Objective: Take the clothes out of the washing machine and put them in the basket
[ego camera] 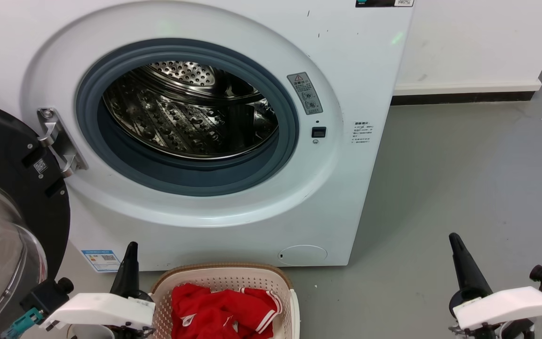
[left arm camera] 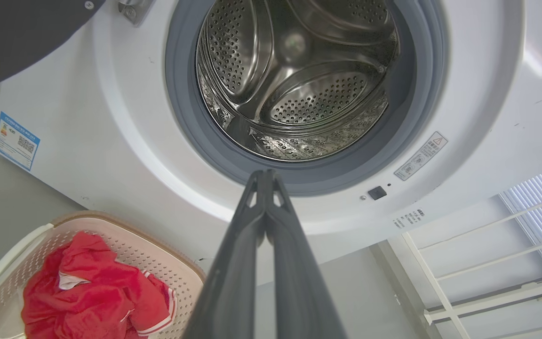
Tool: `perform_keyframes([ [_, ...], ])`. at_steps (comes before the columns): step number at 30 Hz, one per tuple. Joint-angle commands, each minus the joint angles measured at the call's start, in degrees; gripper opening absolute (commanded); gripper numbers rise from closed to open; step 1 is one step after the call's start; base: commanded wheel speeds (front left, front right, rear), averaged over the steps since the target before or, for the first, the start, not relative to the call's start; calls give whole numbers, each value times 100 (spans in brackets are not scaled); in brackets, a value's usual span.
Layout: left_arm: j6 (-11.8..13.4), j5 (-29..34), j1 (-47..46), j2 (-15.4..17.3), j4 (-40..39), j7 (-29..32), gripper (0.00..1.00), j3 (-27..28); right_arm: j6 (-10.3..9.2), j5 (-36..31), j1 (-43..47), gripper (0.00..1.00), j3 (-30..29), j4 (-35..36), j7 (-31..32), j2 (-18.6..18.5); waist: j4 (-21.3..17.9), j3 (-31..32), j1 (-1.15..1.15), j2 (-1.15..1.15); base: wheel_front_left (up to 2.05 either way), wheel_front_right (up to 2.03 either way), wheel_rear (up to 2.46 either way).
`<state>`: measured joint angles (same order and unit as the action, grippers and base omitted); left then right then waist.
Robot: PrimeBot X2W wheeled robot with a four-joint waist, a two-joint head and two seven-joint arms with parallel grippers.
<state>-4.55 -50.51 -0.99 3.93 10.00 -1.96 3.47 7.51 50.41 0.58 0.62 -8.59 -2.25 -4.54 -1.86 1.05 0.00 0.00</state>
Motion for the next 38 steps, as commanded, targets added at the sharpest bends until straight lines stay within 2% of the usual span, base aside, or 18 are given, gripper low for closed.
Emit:
perform_keyframes([
  [1,-46,-140,-167,11,-38,30,0,21,-1,156,-172,0,-22,33,15,-43,2,-1,0,0,0,0,0],
  [38,-196,-2416,-392,-54,210,496,0,189,-2,2559,-480,0,-261,-286,376,-41,90,-60,0,0,0,0,0],
])
